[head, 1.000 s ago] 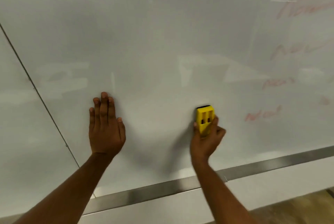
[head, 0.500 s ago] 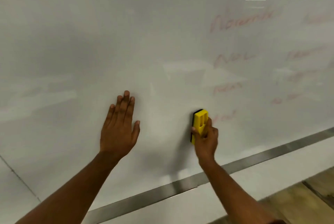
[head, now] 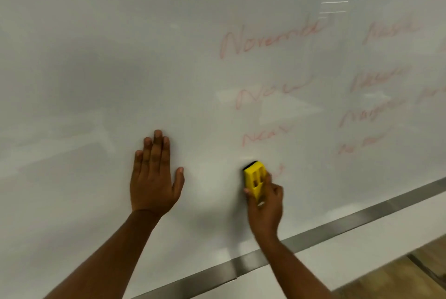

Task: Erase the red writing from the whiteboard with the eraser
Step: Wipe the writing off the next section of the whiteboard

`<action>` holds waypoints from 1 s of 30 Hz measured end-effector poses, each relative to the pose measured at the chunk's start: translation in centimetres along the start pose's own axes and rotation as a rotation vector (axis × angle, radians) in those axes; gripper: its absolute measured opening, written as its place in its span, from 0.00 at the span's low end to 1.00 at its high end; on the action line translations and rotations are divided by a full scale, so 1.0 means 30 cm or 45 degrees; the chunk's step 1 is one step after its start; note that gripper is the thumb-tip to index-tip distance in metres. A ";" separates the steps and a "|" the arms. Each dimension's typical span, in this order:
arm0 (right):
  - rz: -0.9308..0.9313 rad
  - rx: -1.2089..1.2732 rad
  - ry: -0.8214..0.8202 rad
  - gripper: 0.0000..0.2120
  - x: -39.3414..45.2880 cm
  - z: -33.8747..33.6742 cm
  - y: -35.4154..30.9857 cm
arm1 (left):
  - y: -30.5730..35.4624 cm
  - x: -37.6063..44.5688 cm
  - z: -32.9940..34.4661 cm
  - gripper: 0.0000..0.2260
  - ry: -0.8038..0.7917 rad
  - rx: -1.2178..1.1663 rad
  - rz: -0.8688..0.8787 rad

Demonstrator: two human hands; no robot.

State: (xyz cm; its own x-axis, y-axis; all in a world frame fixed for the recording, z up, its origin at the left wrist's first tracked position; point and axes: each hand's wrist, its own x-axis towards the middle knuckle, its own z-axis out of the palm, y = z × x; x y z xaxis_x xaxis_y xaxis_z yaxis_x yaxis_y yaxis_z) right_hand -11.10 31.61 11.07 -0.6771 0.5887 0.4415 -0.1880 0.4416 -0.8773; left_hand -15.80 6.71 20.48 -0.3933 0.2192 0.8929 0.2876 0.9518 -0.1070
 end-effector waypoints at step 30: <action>-0.160 -0.127 -0.038 0.34 0.259 -0.204 0.016 | 0.030 -0.014 0.001 0.39 -0.030 0.085 -0.061</action>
State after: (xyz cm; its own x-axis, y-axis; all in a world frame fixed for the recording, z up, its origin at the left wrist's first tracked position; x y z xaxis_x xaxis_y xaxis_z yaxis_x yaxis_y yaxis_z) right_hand -12.09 40.53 15.22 -0.6739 0.5050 0.5393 -0.2018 0.5764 -0.7919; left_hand -15.40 7.48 20.01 -0.4261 0.1775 0.8871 0.2094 0.9733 -0.0942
